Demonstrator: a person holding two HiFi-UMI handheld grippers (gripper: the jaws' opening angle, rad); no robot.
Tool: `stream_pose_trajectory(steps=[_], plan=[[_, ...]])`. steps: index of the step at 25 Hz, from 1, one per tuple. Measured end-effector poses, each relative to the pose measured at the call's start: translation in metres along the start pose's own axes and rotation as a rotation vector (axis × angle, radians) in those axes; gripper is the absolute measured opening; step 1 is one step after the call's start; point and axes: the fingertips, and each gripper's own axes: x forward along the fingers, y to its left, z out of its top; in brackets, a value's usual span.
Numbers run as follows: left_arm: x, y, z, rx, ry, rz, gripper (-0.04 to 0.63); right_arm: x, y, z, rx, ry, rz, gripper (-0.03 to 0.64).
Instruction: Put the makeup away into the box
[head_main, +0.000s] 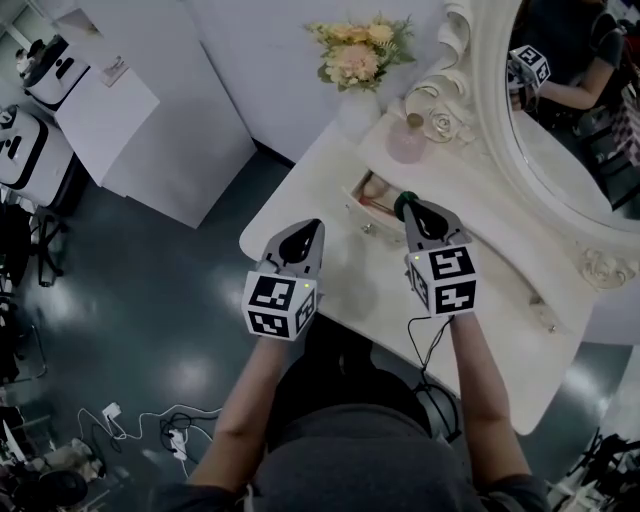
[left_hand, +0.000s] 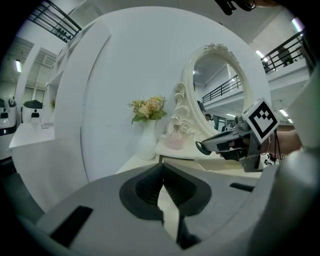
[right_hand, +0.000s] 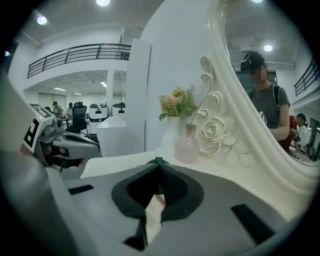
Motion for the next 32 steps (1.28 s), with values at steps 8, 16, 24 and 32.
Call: stream_pose_trajectory(steps=[8,16,24,32], plan=[[0.021,0.013,0.001,-0.015,0.013,-0.045,0.005,0.025,0.006,-0.011,-0.004,0.074,0.007,0.006],[0.037,0.021,-0.005,-0.029,0.038,-0.076,0.005,0.044,0.011,-0.028,-0.04,0.162,0.004,0.006],[0.048,0.026,-0.009,-0.035,0.054,-0.097,0.005,0.058,0.009,-0.041,-0.062,0.238,-0.002,0.006],[0.057,0.033,-0.011,-0.042,0.064,-0.113,0.005,0.064,0.012,-0.052,-0.079,0.294,-0.002,0.009]])
